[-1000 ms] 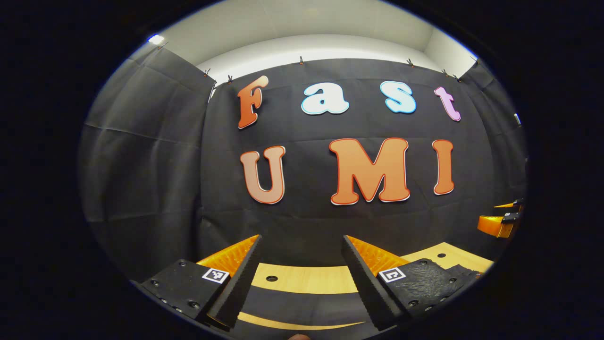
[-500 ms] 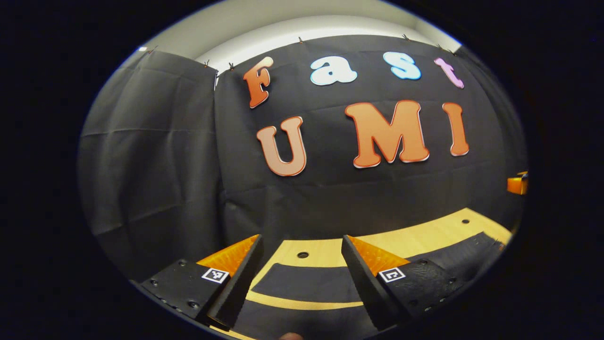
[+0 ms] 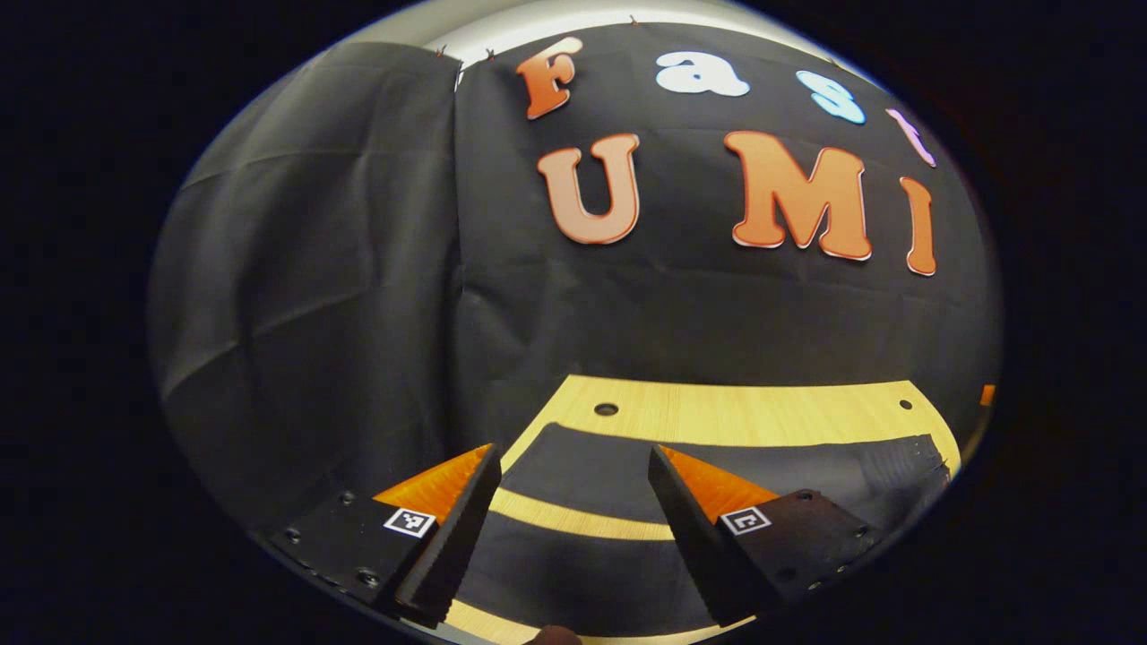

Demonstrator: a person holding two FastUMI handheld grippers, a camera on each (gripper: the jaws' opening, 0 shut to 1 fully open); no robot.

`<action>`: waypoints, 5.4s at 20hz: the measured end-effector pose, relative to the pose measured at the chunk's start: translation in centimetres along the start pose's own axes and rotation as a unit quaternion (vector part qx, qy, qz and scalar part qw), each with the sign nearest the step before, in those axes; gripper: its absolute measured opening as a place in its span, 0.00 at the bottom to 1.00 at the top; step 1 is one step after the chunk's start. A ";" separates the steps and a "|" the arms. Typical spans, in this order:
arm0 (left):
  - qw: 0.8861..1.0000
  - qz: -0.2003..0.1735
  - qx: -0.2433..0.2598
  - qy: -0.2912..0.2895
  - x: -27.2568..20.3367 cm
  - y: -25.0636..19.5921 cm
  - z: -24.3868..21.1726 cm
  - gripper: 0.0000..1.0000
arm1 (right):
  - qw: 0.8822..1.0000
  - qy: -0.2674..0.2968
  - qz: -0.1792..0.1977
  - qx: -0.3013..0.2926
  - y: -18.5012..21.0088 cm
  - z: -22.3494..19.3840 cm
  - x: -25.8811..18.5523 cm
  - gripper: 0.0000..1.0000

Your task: Grasp the waist and the cuffs of the jeans and fold them to make the two legs overlap; first hold the waist and fold one-third of the jeans toward the cuffs, then hold the cuffs and fold the remaining one-third in the same direction to finish folding.

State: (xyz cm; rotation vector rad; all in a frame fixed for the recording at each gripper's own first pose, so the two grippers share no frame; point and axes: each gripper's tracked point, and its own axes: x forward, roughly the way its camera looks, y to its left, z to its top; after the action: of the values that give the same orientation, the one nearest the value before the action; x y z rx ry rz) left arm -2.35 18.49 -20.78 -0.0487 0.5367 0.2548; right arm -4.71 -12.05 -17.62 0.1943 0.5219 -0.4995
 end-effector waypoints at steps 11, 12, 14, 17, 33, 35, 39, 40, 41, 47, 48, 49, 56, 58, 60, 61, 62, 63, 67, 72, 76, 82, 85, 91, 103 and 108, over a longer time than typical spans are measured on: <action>0.988 -0.010 -0.013 0.155 4.8 4.0 -8.4 1.00 | 0.969 0.163 -0.109 0.153 -8.2 -9.8 2.9 0.99; 0.985 -0.008 -0.021 0.174 5.2 4.1 -9.2 0.96 | 0.962 0.179 -0.110 0.175 -9.0 -10.5 3.4 0.99; 0.977 0.006 -0.032 0.212 5.6 4.8 -11.3 1.00 | 0.949 0.205 -0.119 0.207 -10.8 -12.1 4.5 0.99; 0.961 0.032 -0.061 0.267 5.9 5.5 -13.9 1.00 | 0.933 0.243 -0.131 0.233 -13.4 -14.0 6.1 0.99; 0.811 0.162 -0.281 0.487 5.4 9.4 -25.3 0.99 | 0.841 0.382 -0.159 0.348 -17.2 -20.8 10.4 0.95; 0.797 0.183 -0.286 0.499 5.4 9.6 -26.0 0.99 | 0.838 0.391 -0.165 0.342 -17.2 -20.9 10.6 0.95; 0.765 0.222 -0.322 0.511 5.6 10.7 -27.8 0.99 | 0.835 0.407 -0.185 0.322 -17.3 -21.1 10.5 0.93; 0.761 0.227 -0.336 0.506 5.9 10.7 -27.7 0.99 | 0.837 0.404 -0.193 0.315 -17.3 -21.2 10.5 0.93; 0.759 0.234 -0.342 0.502 6.1 10.5 -27.8 0.97 | 0.840 0.406 -0.197 0.302 -17.5 -21.4 10.4 0.92; 0.791 0.229 -0.316 0.471 5.8 11.0 -27.6 0.94 | 0.849 0.404 -0.194 0.280 -17.5 -21.6 10.1 0.56; 0.796 0.223 -0.310 0.469 6.2 10.9 -27.1 0.90 | 0.847 0.408 -0.178 0.289 -17.3 -21.6 10.2 0.50; 0.802 0.216 -0.301 0.469 6.4 10.8 -26.8 0.78 | 0.845 0.408 -0.165 0.302 -17.1 -21.5 10.2 0.49; 0.838 0.156 -0.329 0.407 9.9 9.7 -25.9 0.04 | 0.805 0.357 -0.063 0.470 -15.6 -20.9 10.9 0.20; 0.844 0.137 -0.353 0.380 10.2 9.4 -25.2 0.01 | 0.794 0.325 -0.047 0.511 -16.0 -19.9 10.8 0.20; 0.849 0.122 -0.369 0.357 10.6 8.9 -24.2 0.01 | 0.785 0.302 -0.032 0.540 -16.3 -18.8 10.3 0.20; 0.854 0.114 -0.369 0.348 10.5 8.8 -23.7 0.01 | 0.787 0.309 -0.023 0.534 -15.9 -19.0 10.3 0.09; 0.861 0.100 -0.368 0.338 10.5 8.4 -22.8 0.01 | 0.789 0.305 -0.022 0.532 -15.5 -19.0 10.1 0.09; 0.869 0.086 -0.363 0.325 10.3 8.1 -21.5 0.01 | 0.789 0.298 -0.007 0.536 -15.0 -18.2 10.6 0.09; 0.887 0.049 -0.373 0.268 10.7 6.8 -16.5 0.01 | 0.808 0.270 0.003 0.523 -15.2 -16.2 9.8 0.09; 0.895 0.034 -0.388 0.216 11.4 6.4 -10.6 0.01 | 0.821 0.252 0.032 0.512 -14.0 -12.2 9.5 0.09; 0.901 0.039 -0.383 0.198 12.1 6.8 -7.6 0.01 | 0.817 0.253 0.048 0.516 -13.2 -10.5 10.0 0.09; 0.911 0.030 -0.359 0.202 16.1 7.0 -4.4 0.01 | 0.805 0.256 0.030 0.535 -12.7 -8.6 10.3 0.08; 0.911 0.017 -0.351 0.216 19.7 6.9 -4.1 0.01 | 0.804 0.258 0.009 0.535 -12.5 -8.3 10.7 0.09; 0.920 -0.027 -0.312 0.237 26.0 5.0 -2.6 0.01 | 0.796 0.250 -0.042 0.549 -12.0 -7.3 11.7 0.09; 0.946 -0.018 -0.192 0.259 32.5 1.9 -0.2 0.01 | 0.787 0.289 -0.042 0.544 -9.8 -6.3 19.3 0.09; 0.944 0.002 -0.166 0.286 35.9 1.1 -2.0 0.00 | 0.786 0.316 -0.044 0.530 -8.6 -7.0 23.2 0.09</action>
State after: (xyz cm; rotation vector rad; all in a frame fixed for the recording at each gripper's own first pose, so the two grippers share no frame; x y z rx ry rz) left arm 26.13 27.50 -40.82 -0.4621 1.0673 0.3343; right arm 5.44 -26.76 -36.16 1.4747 0.8588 -0.7863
